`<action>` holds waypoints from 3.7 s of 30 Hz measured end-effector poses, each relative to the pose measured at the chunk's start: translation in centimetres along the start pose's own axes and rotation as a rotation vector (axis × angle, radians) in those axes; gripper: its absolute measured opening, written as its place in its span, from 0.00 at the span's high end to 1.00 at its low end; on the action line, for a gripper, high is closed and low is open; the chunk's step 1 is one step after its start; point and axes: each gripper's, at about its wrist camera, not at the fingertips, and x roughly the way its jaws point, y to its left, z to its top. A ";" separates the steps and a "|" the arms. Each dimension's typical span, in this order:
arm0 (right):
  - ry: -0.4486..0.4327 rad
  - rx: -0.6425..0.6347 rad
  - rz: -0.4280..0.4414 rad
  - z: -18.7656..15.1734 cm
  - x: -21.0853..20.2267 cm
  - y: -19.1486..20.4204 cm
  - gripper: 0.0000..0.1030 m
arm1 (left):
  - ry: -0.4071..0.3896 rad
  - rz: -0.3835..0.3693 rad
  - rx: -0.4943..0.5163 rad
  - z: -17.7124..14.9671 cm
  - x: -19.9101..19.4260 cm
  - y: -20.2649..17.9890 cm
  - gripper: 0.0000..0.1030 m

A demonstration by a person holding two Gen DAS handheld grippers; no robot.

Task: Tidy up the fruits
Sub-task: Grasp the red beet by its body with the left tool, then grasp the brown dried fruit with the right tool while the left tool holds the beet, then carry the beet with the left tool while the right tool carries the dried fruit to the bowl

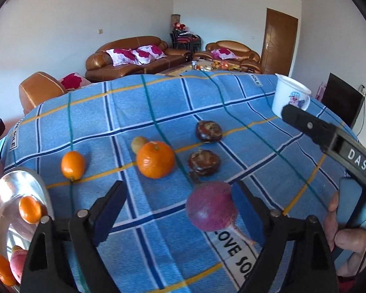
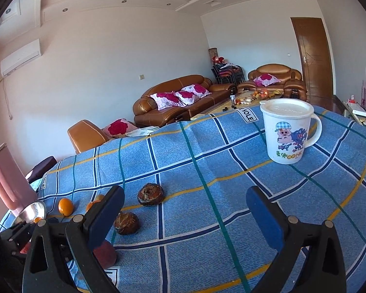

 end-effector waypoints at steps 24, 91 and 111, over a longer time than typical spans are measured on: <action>0.227 -0.027 0.158 -1.2 4.0 1.8 0.22 | -0.033 0.054 -0.145 -1.3 -1.8 2.5 0.49; 0.174 -0.379 0.342 -9.3 2.7 28.6 0.57 | -0.147 0.533 -0.303 -7.3 -9.9 22.2 0.49; 0.347 -0.409 0.361 -10.4 5.1 30.0 0.57 | -0.048 0.589 -0.259 -7.0 -7.0 21.7 0.49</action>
